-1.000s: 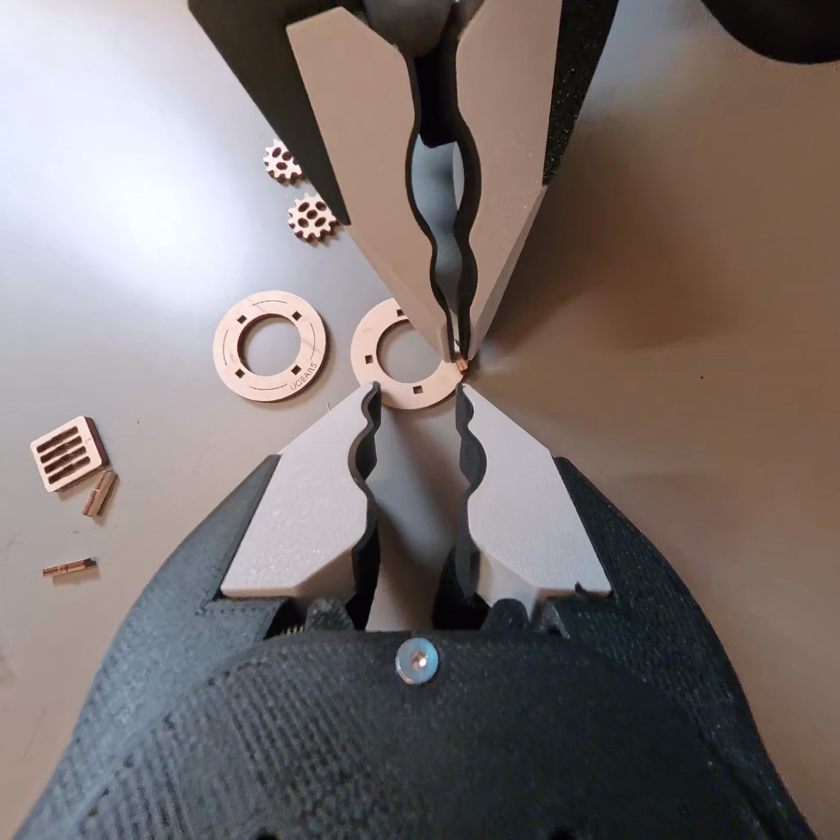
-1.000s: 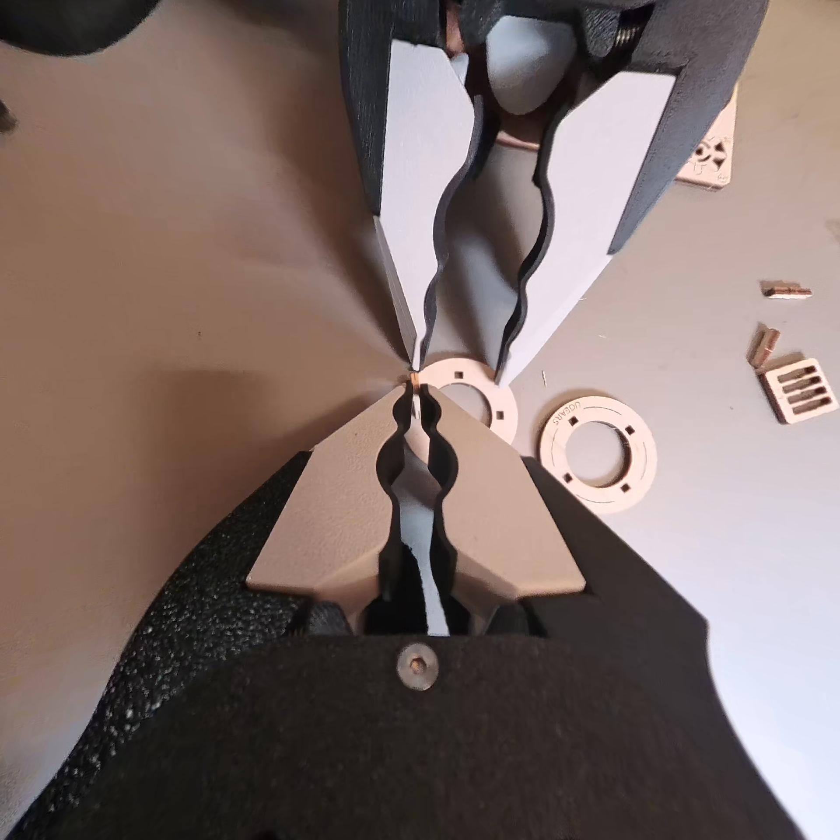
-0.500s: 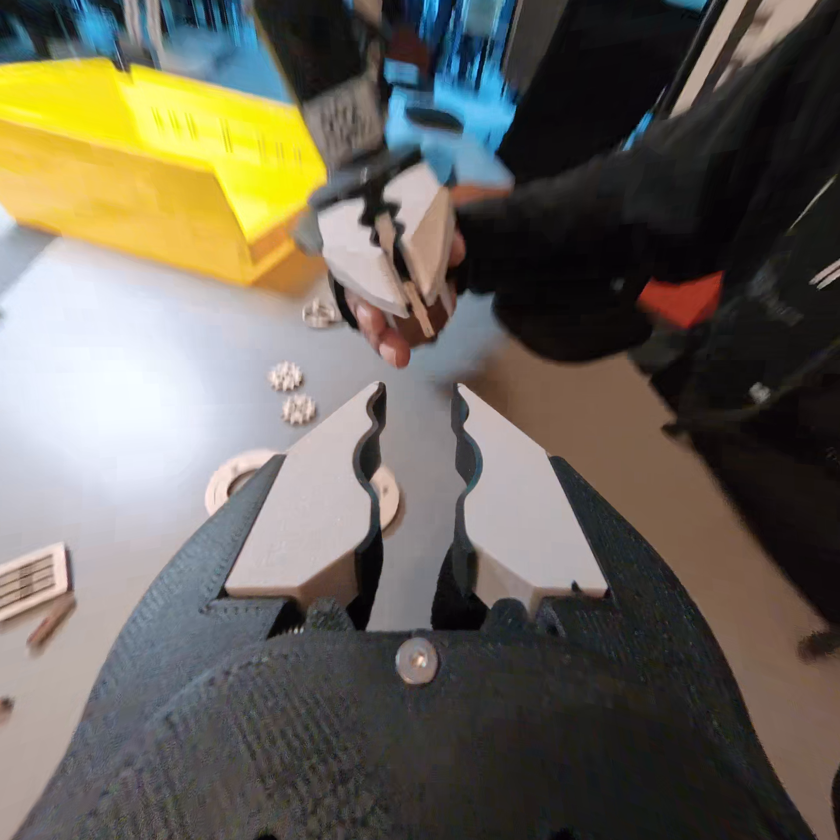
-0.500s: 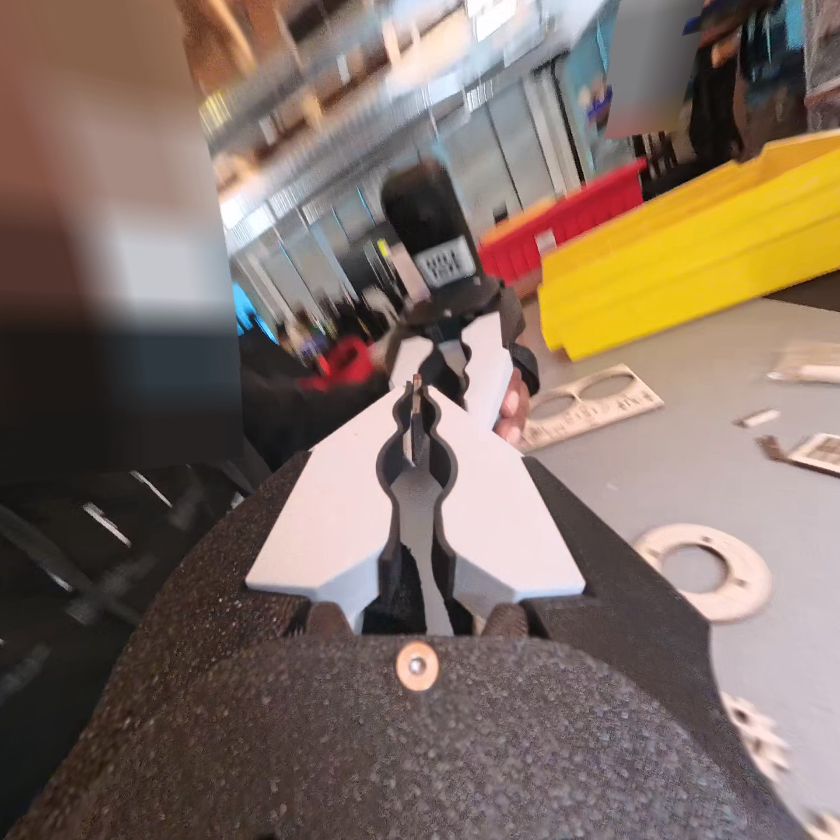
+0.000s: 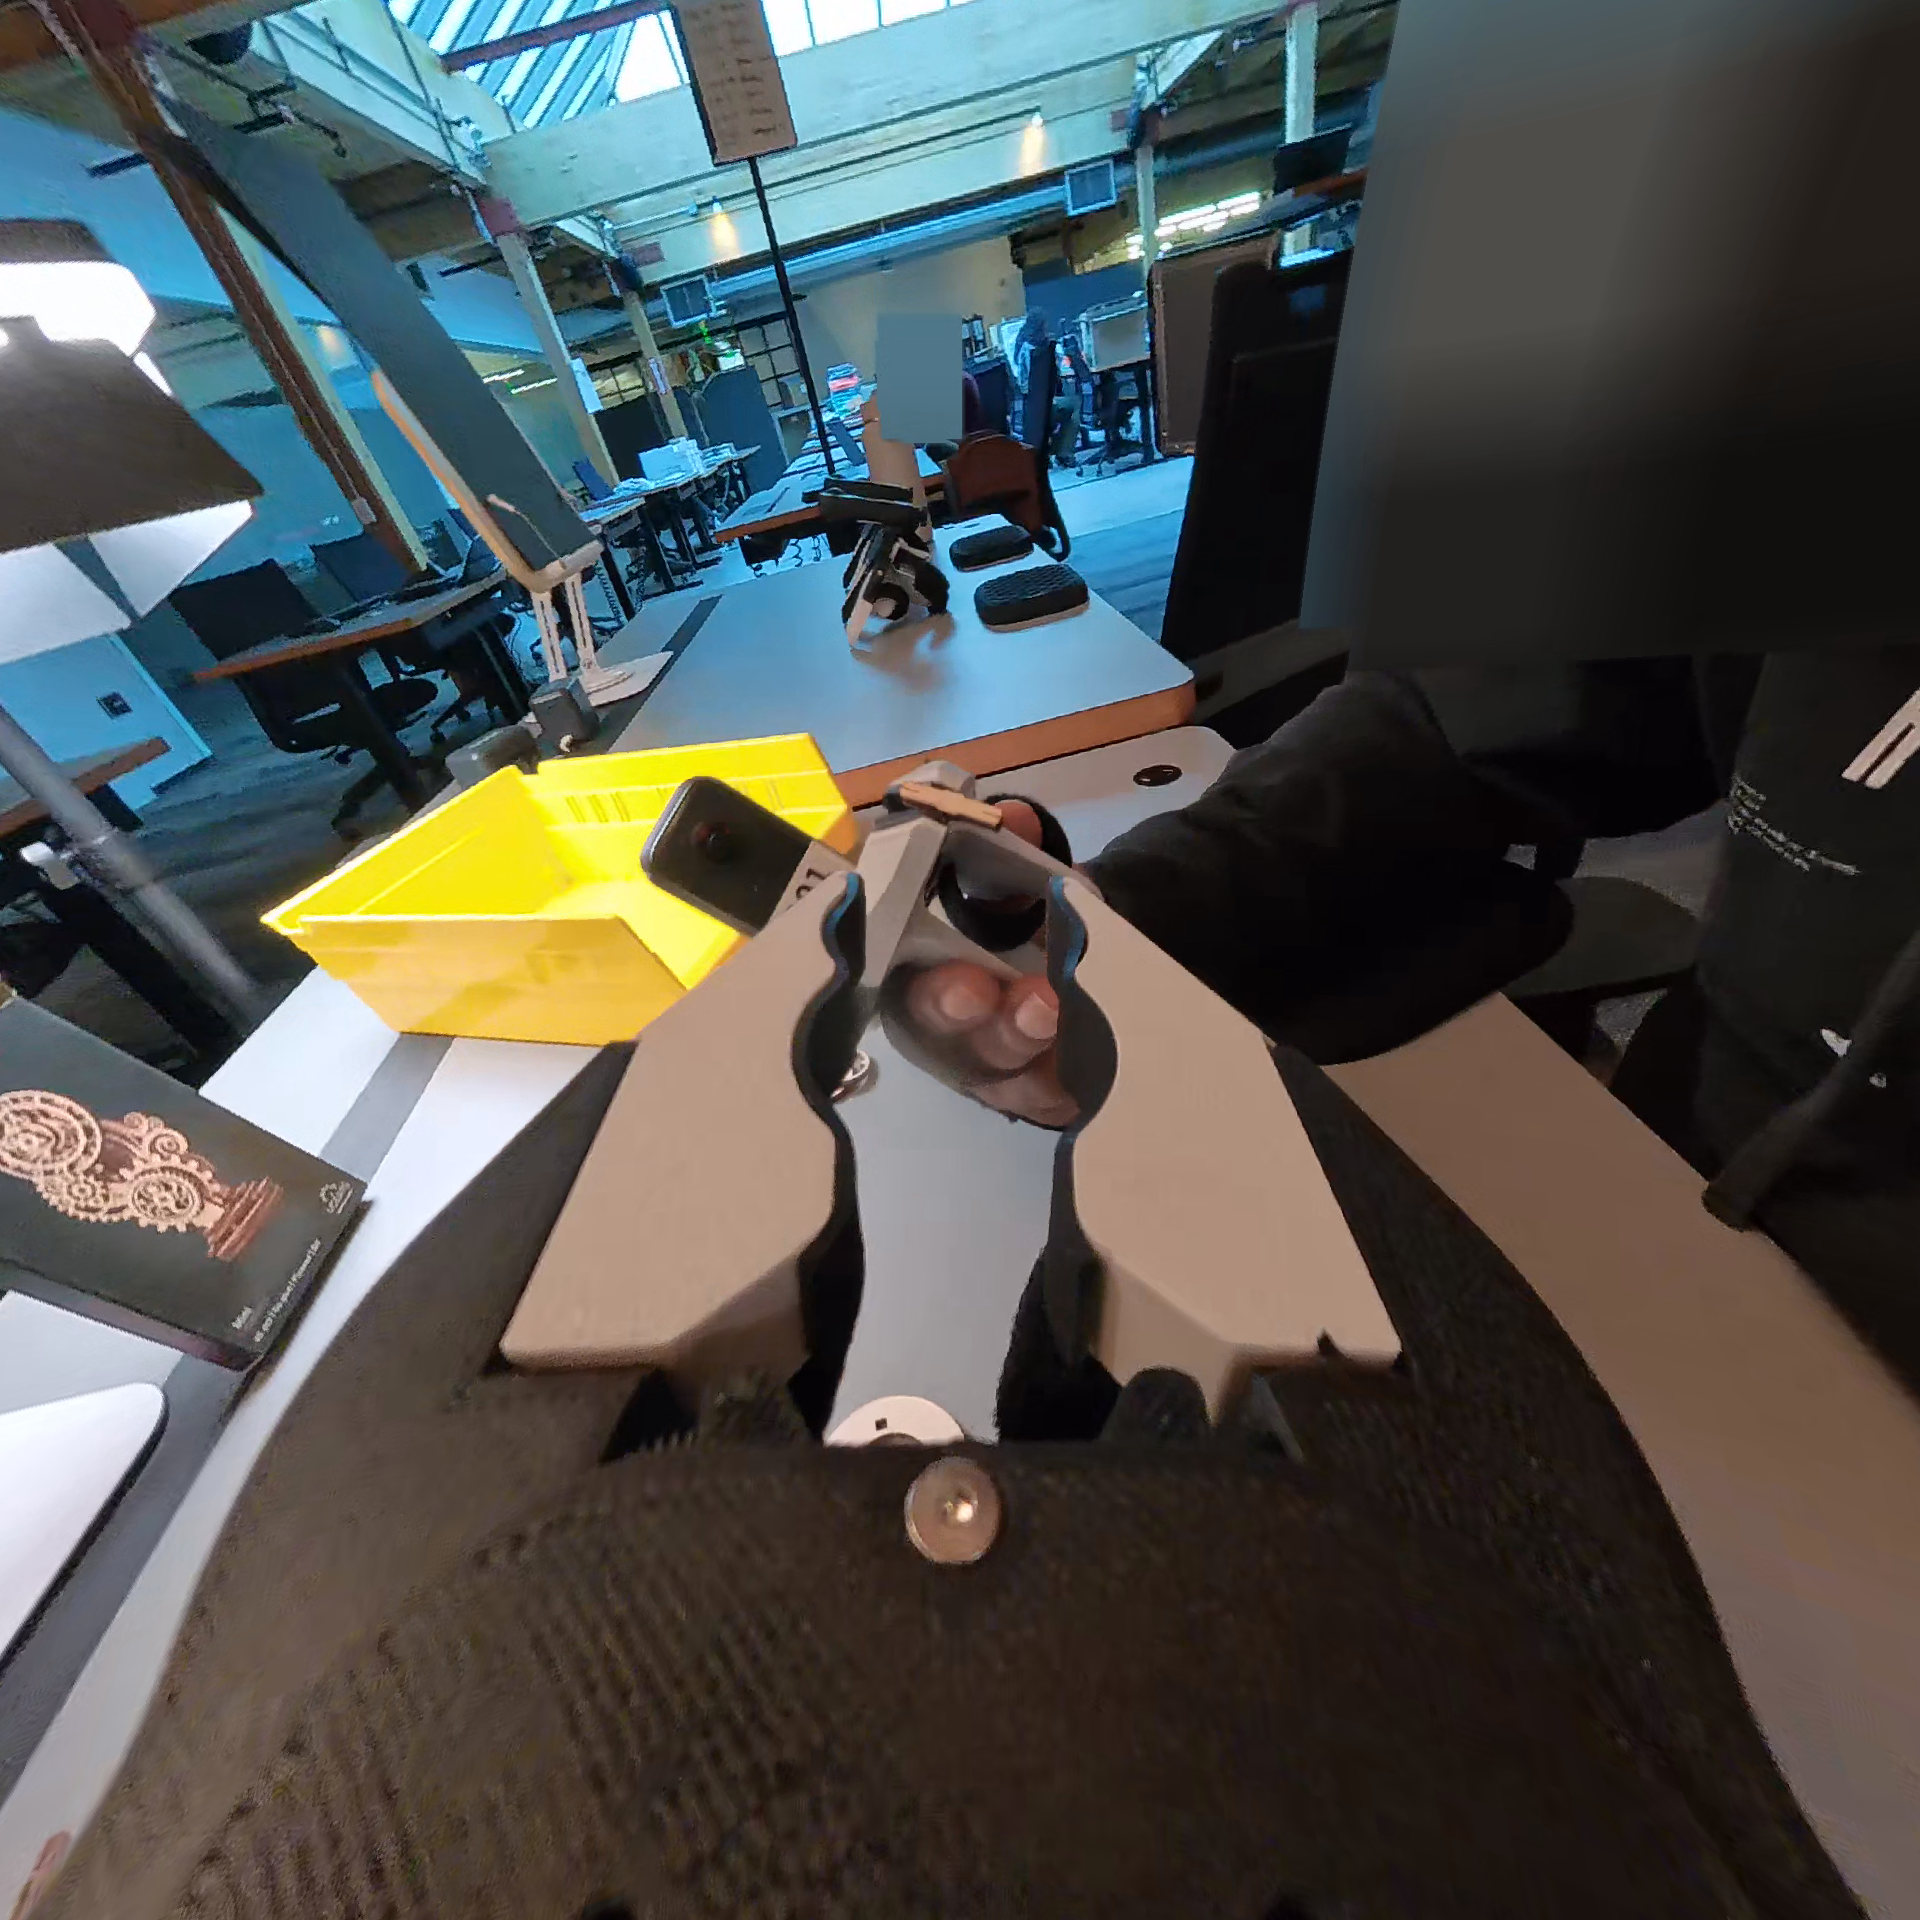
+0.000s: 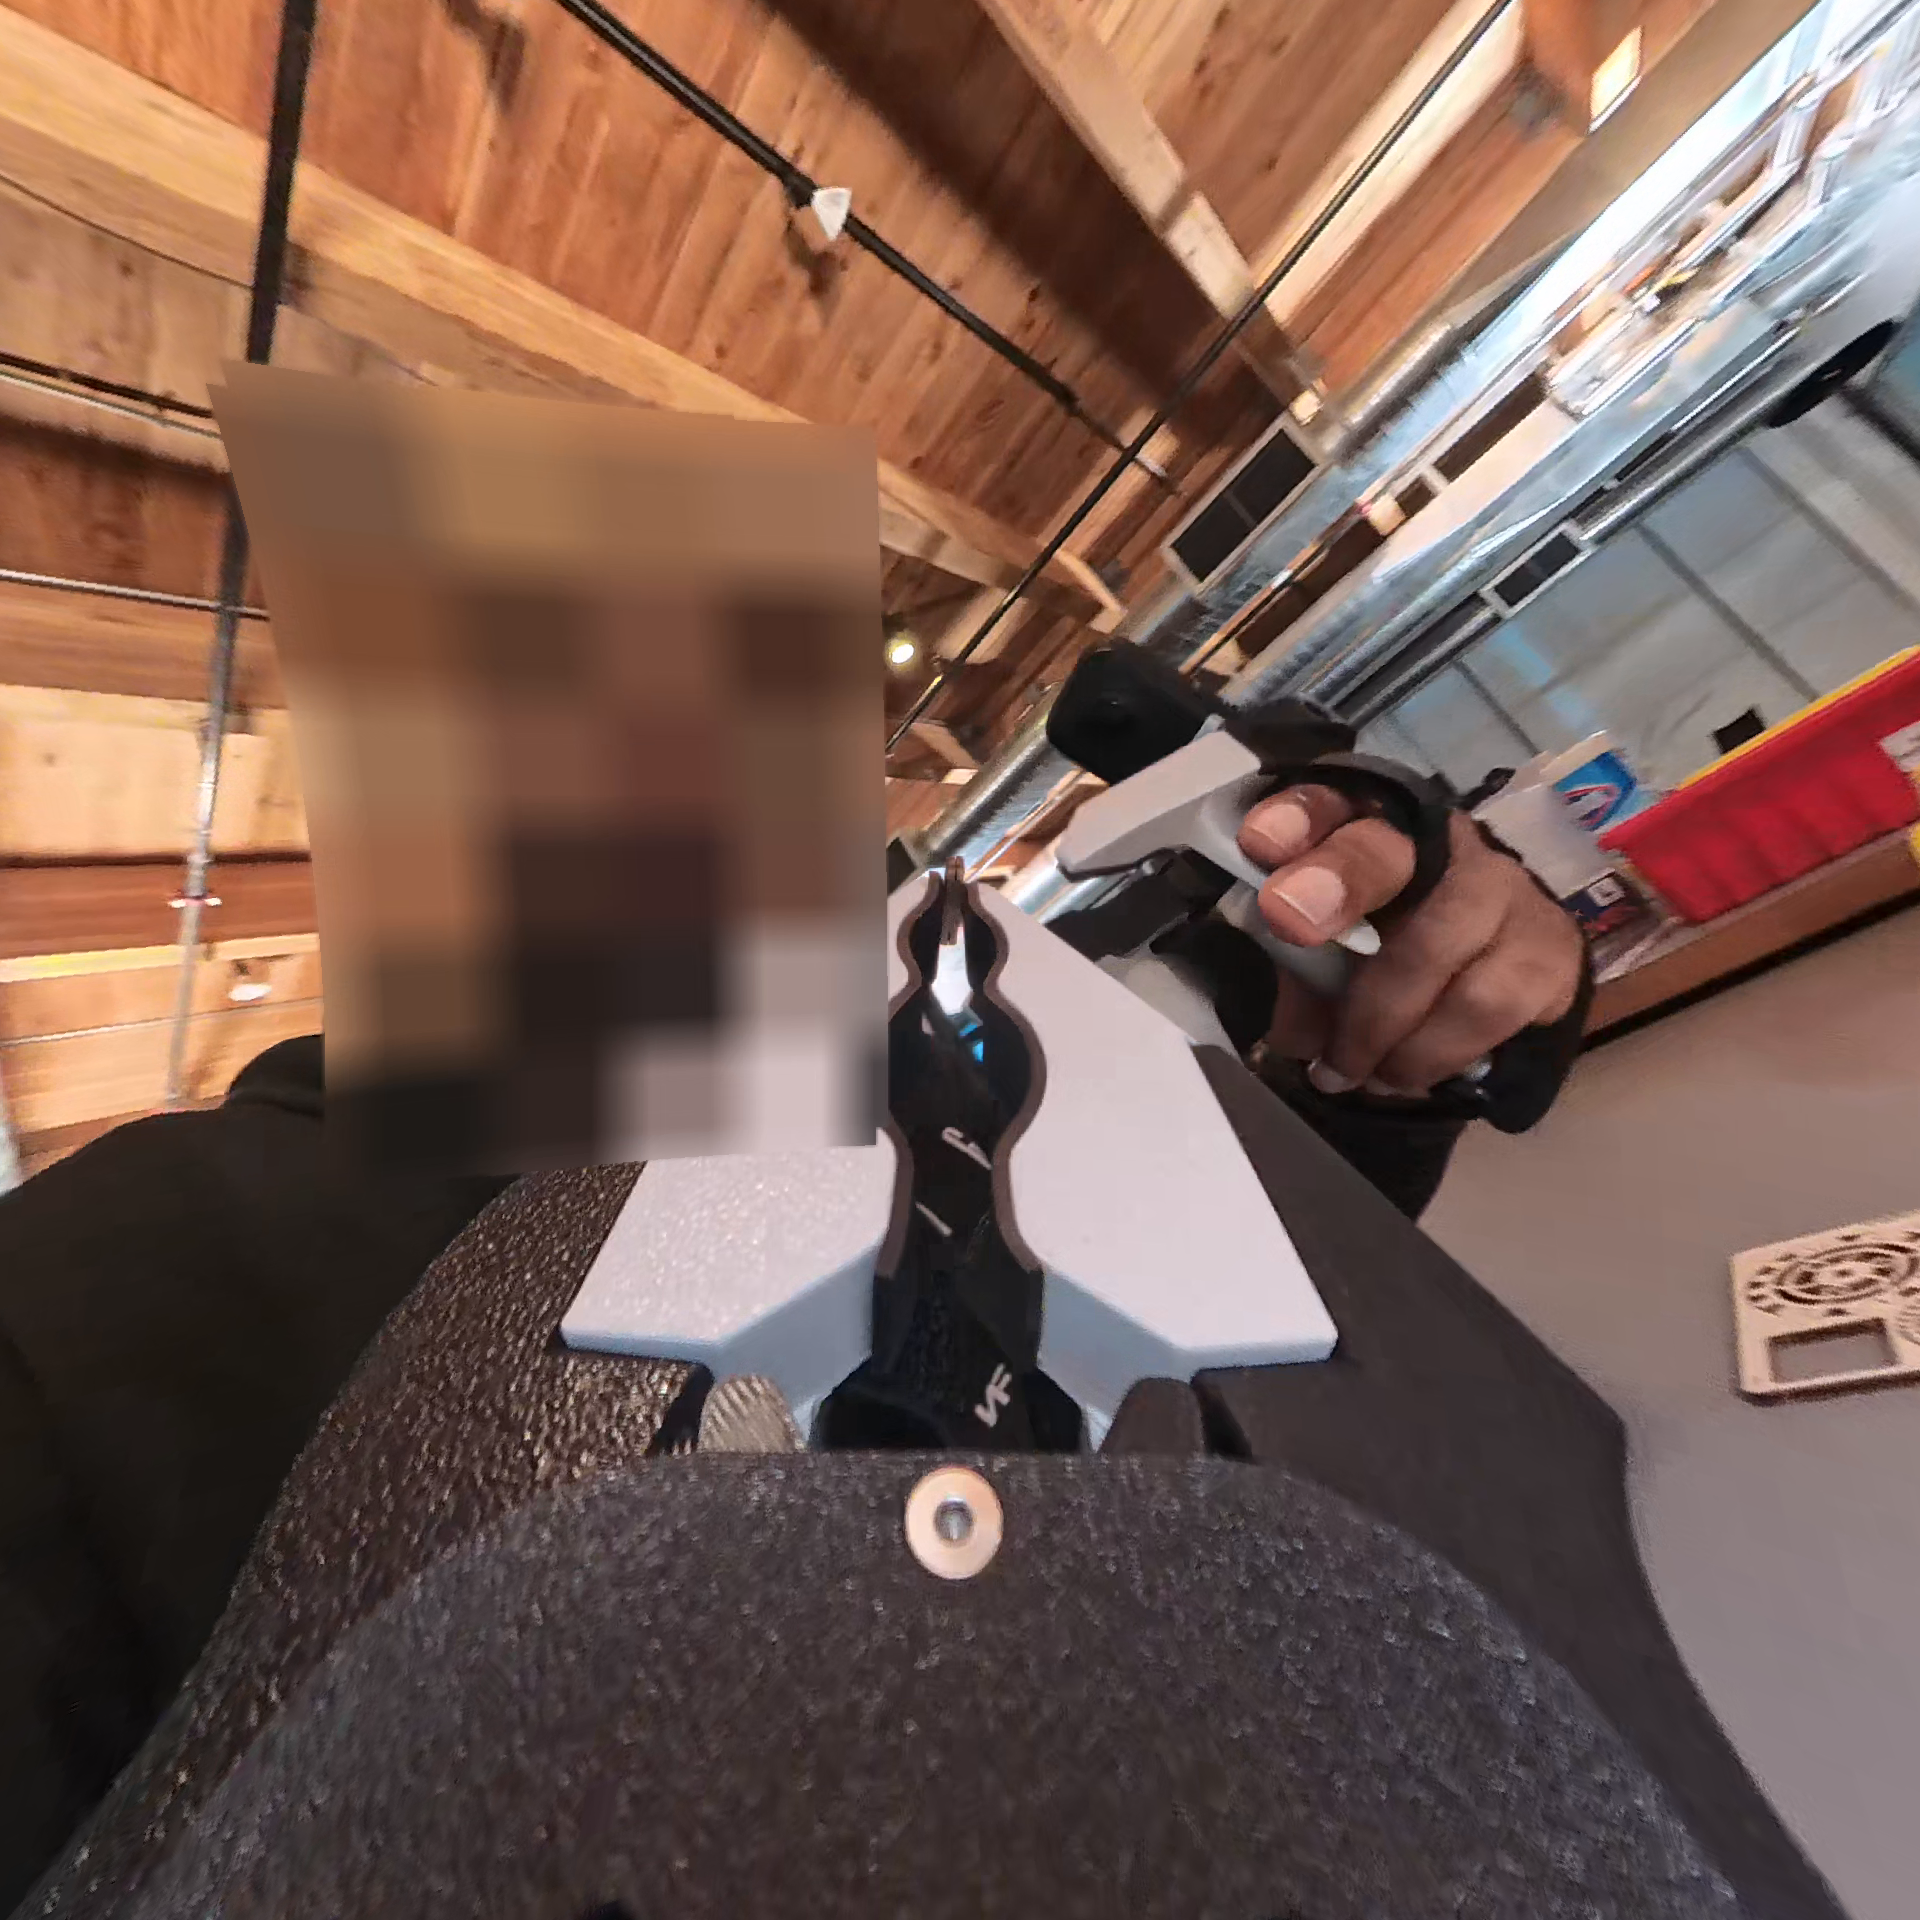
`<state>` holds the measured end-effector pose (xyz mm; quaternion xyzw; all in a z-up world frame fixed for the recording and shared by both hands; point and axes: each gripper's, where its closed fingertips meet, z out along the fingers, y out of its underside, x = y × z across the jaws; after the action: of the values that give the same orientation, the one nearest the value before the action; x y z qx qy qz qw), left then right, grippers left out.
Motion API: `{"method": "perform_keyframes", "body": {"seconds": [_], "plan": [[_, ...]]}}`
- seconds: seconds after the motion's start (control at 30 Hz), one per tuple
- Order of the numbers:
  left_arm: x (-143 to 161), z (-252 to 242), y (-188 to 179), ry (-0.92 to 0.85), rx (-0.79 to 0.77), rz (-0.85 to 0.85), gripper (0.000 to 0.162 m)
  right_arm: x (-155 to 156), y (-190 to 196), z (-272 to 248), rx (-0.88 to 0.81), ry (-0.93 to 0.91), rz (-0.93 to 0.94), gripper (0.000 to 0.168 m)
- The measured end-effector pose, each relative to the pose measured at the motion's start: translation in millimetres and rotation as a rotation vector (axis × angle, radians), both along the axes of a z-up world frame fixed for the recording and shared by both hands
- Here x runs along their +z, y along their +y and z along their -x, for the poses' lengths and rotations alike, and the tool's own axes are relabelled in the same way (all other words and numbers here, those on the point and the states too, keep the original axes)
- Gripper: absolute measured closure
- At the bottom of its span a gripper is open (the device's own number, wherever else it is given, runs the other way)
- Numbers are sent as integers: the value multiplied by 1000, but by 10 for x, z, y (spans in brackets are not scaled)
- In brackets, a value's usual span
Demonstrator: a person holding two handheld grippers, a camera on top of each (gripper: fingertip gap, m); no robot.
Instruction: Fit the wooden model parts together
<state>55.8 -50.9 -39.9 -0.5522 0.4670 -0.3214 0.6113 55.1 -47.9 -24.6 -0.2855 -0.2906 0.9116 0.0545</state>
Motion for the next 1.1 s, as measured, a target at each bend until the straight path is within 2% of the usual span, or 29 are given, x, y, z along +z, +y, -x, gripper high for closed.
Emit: {"method": "perform_keyframes", "body": {"seconds": [0.03, 0.17, 0.4, 0.53, 0.9, 1.1], "plan": [[4, -20, -23, 10, -4, -11, 128, -9, -32, -14, 26, 6, -1, 168], [-5, -93, -94, 45, -25, -41, 128, -36, -129, -40, 98, 17, -4, 168], [38, -137, -174, 53, -42, -82, 136, -72, -202, -57, 157, 17, -7, 168], [53, -155, -217, 63, -49, -105, 143, -79, -205, -63, 171, 20, 0, 168], [18, -173, -231, 94, -45, -117, 142, -97, -230, -72, 179, 22, -9, 168], [12, -154, -209, 57, -60, -64, 143, -98, -204, -48, 145, 11, -17, 167]]}}
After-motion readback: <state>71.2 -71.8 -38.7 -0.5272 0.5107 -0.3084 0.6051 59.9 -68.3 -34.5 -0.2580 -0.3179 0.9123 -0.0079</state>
